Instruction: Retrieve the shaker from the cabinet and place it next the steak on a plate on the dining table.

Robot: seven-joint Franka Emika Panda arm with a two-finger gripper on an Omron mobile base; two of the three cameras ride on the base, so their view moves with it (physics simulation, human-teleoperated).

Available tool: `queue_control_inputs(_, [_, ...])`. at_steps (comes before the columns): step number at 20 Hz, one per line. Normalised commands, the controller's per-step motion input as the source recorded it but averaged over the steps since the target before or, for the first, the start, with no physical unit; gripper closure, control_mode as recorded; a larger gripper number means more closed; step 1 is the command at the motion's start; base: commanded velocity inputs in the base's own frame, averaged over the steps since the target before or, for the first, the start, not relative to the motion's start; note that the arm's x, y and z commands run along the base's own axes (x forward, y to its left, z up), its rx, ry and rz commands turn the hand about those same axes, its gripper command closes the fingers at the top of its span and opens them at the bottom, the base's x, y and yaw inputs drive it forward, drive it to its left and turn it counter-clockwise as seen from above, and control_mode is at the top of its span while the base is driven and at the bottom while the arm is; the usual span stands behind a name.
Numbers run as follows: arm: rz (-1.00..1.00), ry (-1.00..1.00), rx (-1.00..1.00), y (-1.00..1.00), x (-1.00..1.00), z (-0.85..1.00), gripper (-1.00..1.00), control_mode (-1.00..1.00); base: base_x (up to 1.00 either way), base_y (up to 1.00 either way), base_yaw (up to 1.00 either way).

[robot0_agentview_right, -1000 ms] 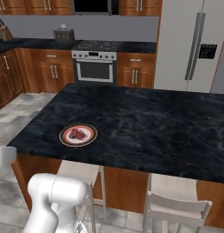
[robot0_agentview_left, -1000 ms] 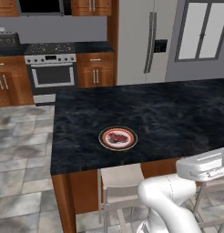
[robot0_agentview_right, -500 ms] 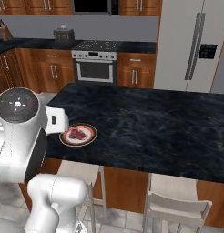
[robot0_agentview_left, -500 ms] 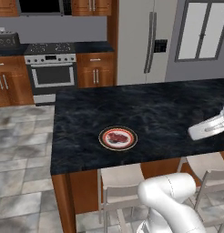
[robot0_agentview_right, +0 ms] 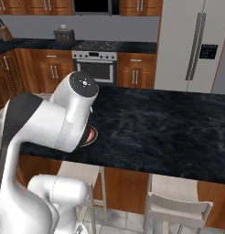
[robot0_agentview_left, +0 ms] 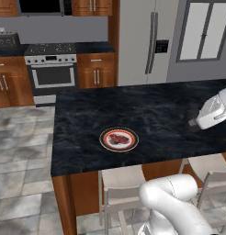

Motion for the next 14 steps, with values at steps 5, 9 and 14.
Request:
queue_control_inputs(5, [0.3,0.0,-0.03,-0.03,0.54,-0.13,1.0,-1.0,0.0,0.0,0.0])
queue_control_inputs(9, [0.22,-0.02,0.0,-0.3,0.41,-0.39,1.0,-1.0,0.0,0.0,0.0])
queue_control_inputs(14, [0.09,-0.02,0.01,-0.34,0.24,-0.45,1.0,-1.0,0.0,0.0,0.0])
